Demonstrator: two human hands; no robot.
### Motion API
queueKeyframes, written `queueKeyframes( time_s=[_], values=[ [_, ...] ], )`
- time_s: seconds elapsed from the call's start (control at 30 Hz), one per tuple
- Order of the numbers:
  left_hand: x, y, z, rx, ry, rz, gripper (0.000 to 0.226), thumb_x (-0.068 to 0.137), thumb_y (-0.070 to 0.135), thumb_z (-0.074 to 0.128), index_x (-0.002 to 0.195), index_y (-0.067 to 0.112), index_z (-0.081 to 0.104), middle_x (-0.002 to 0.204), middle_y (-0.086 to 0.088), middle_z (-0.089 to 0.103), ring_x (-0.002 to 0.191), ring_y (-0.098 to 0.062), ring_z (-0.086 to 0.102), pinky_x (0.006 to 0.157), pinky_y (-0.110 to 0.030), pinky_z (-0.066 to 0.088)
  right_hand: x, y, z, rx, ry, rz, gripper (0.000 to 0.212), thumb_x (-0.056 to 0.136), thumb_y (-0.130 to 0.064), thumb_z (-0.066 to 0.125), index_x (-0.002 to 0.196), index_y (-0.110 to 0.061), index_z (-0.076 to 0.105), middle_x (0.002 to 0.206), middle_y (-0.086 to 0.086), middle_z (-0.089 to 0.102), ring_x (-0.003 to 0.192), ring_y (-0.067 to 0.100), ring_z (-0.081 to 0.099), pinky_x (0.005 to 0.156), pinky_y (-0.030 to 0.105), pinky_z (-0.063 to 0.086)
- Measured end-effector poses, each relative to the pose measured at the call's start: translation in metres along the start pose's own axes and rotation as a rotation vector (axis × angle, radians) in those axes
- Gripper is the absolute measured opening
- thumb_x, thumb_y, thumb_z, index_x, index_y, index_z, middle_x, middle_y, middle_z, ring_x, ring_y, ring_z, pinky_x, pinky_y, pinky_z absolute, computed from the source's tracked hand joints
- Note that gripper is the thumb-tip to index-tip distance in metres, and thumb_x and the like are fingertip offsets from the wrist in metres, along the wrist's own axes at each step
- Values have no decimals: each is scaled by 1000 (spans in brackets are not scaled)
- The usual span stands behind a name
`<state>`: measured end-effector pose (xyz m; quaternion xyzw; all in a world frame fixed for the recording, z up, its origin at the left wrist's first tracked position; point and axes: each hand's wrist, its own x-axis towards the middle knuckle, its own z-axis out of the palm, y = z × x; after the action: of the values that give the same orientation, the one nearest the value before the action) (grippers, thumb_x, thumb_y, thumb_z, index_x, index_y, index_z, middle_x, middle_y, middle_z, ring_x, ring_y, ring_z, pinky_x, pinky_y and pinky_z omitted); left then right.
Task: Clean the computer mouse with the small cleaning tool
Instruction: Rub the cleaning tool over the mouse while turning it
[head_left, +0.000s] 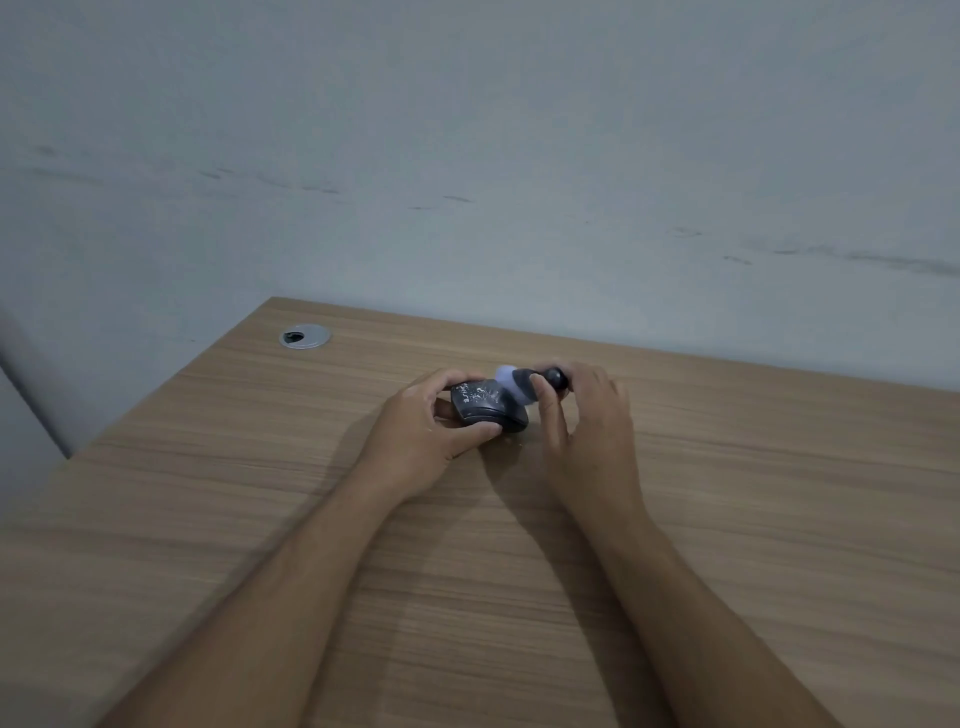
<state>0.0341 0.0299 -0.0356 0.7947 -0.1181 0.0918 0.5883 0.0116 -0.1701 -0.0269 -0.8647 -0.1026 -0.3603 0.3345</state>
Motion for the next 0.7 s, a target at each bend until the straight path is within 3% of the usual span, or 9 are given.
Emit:
queueKeyframes(
  time_s=[0.13,0.23,0.33,0.4,0.5,0.6,0.7],
  values=[
    [0,3,0,-23,-7,-8,52,80,17,99,122,36,77,115,3,85,101,-19,84,101,-49,65,2,-3,-12,79,109,66,20,109,-36,59,119,-22,69,109,-14,67,99,15,54,91,31,44],
    [0,4,0,-13,8,2,51,78,19,100,115,46,76,117,3,83,102,-18,83,99,-44,66,-4,-13,-13,76,68,6,26,108,-40,57,116,-17,69,105,-12,65,98,16,53,88,28,43],
    [-1,3,1,9,32,23,53,74,28,99,121,42,76,122,4,80,107,-18,81,99,-47,66,-4,-8,-6,55,35,97,31,106,-46,54,115,-20,70,106,-10,68,100,17,54,92,41,50],
    [-2,3,2,31,48,23,54,76,27,99,124,37,76,124,5,78,107,-17,80,99,-46,66,1,-5,-8,82,72,162,22,107,-41,59,113,-22,70,104,-11,69,98,17,54,93,44,50],
    [-1,4,4,86,106,56,53,74,28,100,121,32,75,123,7,74,108,-18,76,98,-44,65,1,-17,-16,116,125,101,16,108,-33,63,112,-20,71,99,-9,68,94,17,55,87,33,47],
    [-3,8,9,198,145,102,55,76,27,101,123,23,73,120,5,69,108,-16,69,93,-29,59,-6,-32,-12,100,64,-13,26,107,-39,60,113,-16,71,101,-10,67,95,14,54,86,25,43],
    [-5,13,13,258,165,159,57,76,24,101,126,20,74,119,7,65,106,-7,64,91,-16,52,-4,-28,-5,85,74,64,30,106,-44,58,113,-18,70,102,-11,66,96,16,54,88,35,49]
  ],
)
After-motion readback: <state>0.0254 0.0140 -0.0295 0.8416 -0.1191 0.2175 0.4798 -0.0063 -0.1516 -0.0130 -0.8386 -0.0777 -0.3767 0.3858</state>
